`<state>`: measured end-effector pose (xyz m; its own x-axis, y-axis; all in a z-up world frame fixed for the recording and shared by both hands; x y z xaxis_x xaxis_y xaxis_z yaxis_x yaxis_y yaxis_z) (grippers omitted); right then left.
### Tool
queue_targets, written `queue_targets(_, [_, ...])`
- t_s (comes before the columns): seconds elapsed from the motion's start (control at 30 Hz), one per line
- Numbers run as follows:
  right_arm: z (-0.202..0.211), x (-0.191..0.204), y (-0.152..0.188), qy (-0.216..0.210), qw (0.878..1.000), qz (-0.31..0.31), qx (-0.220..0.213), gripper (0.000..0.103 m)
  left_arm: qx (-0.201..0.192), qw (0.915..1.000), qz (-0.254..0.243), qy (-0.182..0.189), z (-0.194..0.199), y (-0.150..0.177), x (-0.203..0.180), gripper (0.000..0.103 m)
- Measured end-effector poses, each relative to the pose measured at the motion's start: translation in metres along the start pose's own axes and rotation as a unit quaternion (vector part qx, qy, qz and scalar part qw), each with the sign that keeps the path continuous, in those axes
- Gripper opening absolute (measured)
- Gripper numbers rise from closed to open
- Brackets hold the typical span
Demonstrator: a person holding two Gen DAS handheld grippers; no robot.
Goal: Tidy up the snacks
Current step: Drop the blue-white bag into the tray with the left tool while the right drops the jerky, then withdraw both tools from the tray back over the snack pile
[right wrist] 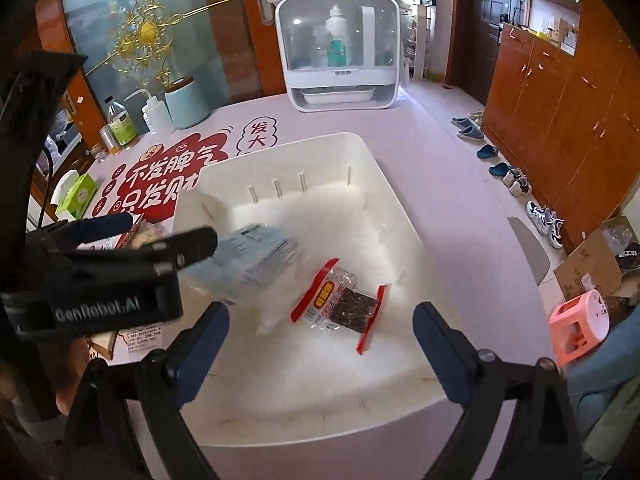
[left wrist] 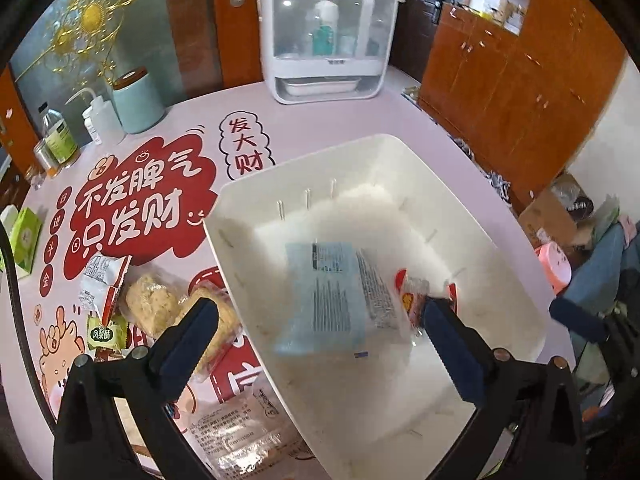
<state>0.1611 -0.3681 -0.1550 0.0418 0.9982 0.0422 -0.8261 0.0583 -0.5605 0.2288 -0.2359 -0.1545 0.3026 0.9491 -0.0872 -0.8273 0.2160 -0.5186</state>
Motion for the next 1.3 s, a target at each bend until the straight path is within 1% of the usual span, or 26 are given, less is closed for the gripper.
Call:
queue_targets(0.17, [0.007, -0.007, 0.001, -0.001, 1.0, -0.021, -0.005, 0.094, -0.006, 1.0, 0.001, 0.007, 0.015, 0.006, -0.003, 0.102])
queue_targets(0.47, [0.026, 0.008, 0.001, -0.014, 1.0, -0.021, -0.018, 0.094, -0.035, 0.9993, 0.008, 0.009, 0.055, 0.014, 0.005, 0.102])
queue_targets(0.63, [0.034, 0.013, 0.005, -0.02, 0.999, -0.02, -0.015, 0.094, -0.062, 0.9978, 0.024, 0.004, 0.091, 0.021, 0.023, 0.103])
queue_targets(0.73, [0.038, 0.018, 0.008, -0.024, 0.999, -0.023, -0.015, 0.094, -0.08, 0.9962, 0.03, -0.015, 0.117, 0.029, 0.041, 0.102])
queue_targets(0.77, [0.039, 0.019, 0.008, -0.027, 0.999, -0.026, -0.017, 0.094, -0.085, 0.9955, 0.032, -0.027, 0.127, 0.034, 0.052, 0.102])
queue_targets(0.9, [0.048, 0.033, 0.005, -0.033, 0.999, -0.027, -0.026, 0.094, -0.094, 0.9918, 0.048, -0.071, 0.154, 0.053, 0.091, 0.102])
queue_targets(0.97, [0.055, 0.043, 0.003, -0.035, 0.999, -0.022, -0.034, 0.094, -0.094, 0.9893, 0.067, -0.089, 0.167, 0.065, 0.117, 0.102])
queue_targets(1.1, [0.071, 0.07, -0.004, -0.04, 0.998, -0.004, -0.054, 0.094, -0.087, 0.9854, 0.096, -0.111, 0.184, 0.086, 0.158, 0.103])
queue_targets(1.3, [0.094, 0.114, -0.01, -0.054, 0.996, 0.018, -0.074, 0.094, -0.086, 0.9812, 0.108, -0.135, 0.21, 0.107, 0.206, 0.102])
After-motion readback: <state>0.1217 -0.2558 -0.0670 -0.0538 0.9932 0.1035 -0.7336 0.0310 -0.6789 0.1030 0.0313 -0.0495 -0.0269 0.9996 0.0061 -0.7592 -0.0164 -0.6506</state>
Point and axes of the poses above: each gripper's, at about its wrist camera, not at the fingertips, and z roughly against the way its jaws point, x to its left, y to its underside, the point moved 6 cm from there along -z, roughly the way its jaws point, and after that the axes turned 1 degree about y, right-handed, at the moved point
